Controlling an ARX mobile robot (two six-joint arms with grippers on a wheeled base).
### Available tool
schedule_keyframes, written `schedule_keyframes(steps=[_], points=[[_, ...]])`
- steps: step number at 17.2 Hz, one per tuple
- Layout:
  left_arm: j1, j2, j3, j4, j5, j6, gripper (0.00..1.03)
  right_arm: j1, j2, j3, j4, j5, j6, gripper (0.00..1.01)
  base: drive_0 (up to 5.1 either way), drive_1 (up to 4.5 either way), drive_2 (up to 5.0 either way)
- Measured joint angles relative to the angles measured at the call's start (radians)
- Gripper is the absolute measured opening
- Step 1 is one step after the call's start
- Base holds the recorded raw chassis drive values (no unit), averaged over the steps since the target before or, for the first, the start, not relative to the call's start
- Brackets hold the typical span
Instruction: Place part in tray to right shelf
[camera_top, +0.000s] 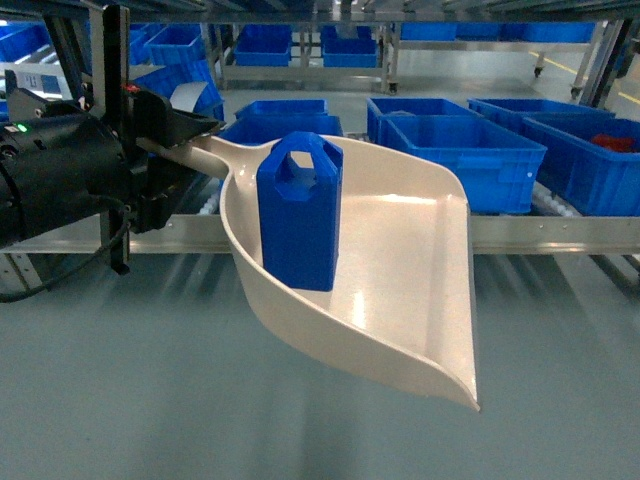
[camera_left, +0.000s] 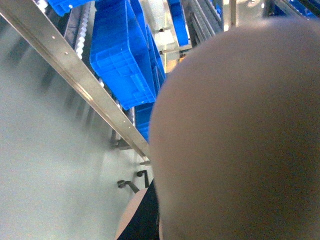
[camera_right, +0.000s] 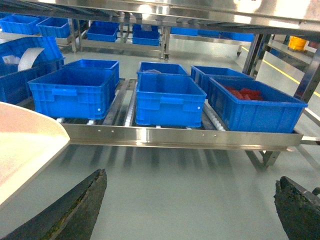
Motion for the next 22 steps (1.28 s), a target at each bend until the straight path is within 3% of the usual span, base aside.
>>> schedule_keyframes(steps=[22], points=[[0.002,0.0,-0.001,-0.002,-0.002,0.002,0.17,0.0,0.0,0.0,0.0,0.0,0.003,0.98,0.1,0.1,-0.2]])
